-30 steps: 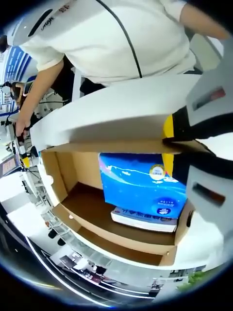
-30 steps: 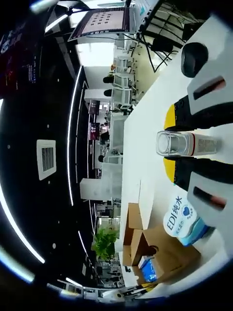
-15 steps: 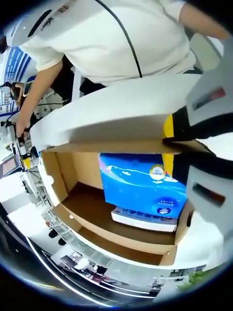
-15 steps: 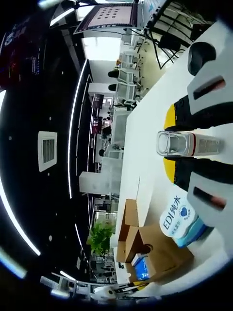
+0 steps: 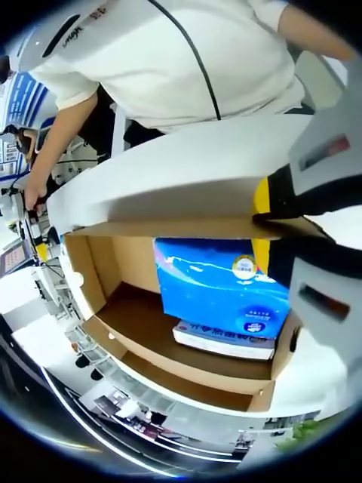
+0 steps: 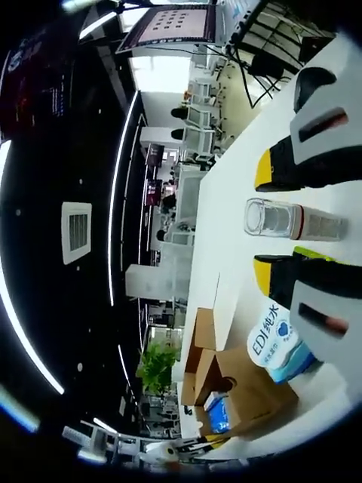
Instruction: Operate the shoe box by opening the lid, removing the specified soft item, and placing it in the target area until the item is outside and the box remains undamaged.
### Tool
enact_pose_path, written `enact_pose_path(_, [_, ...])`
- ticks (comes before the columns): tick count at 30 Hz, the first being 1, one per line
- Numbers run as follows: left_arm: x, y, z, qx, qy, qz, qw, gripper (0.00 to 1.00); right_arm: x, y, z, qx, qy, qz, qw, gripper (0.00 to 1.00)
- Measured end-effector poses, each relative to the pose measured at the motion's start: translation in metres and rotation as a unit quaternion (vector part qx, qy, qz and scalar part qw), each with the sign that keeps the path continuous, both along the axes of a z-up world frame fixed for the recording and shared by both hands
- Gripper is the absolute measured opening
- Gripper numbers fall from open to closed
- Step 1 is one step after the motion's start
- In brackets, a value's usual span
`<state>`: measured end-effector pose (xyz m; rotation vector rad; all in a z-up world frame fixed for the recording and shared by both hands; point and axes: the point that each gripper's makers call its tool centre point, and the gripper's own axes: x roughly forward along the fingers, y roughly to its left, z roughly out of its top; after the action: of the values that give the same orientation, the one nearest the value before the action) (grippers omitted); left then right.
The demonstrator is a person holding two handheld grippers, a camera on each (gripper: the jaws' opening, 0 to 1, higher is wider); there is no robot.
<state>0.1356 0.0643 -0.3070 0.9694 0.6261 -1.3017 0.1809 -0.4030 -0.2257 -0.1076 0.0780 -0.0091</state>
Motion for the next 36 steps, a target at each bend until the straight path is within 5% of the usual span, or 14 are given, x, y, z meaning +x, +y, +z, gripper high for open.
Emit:
enact_pose_path(7, [0.000,0.000,0.000,0.000,0.001,0.002,1.0000,0.07,-0.016,0.000,0.035,-0.004,-0.036,-0.021,0.9991,0.48])
enact_pose_path(11, [0.000,0.000,0.000,0.000,0.000,0.001,1.0000,0.07,-0.022,0.014,0.056,0.009,-0.047,0.008,0.9988,0.49])
enact_pose_path(15, [0.000,0.000,0.000,0.000,0.000,0.001,1.0000,0.07,-0.027,0.022,0.064,-0.008,-0.043,0.013,0.9989,0.49])
enact_pose_path(24, [0.000,0.000,0.000,0.000,-0.002,-0.001,1.0000,0.07,-0.029,0.036,0.064,0.023,-0.033,0.044,0.9982,0.56])
enact_pose_path(27, [0.000,0.000,-0.001,0.003,-0.006,0.000,1.0000,0.07,-0.032,0.046,0.067,0.036,-0.032,0.065,0.9967,0.42])
enact_pose_path(34, [0.000,0.000,0.000,-0.001,-0.001,0.001,1.0000,0.07,-0.028,0.077,0.080,-0.013,-0.043,0.105,0.9934,0.46])
enact_pose_path(36, [0.000,0.000,0.000,-0.001,-0.003,-0.002,1.0000,0.07,-0.027,0.090,0.083,0.006,-0.053,0.130,0.9901,0.33])
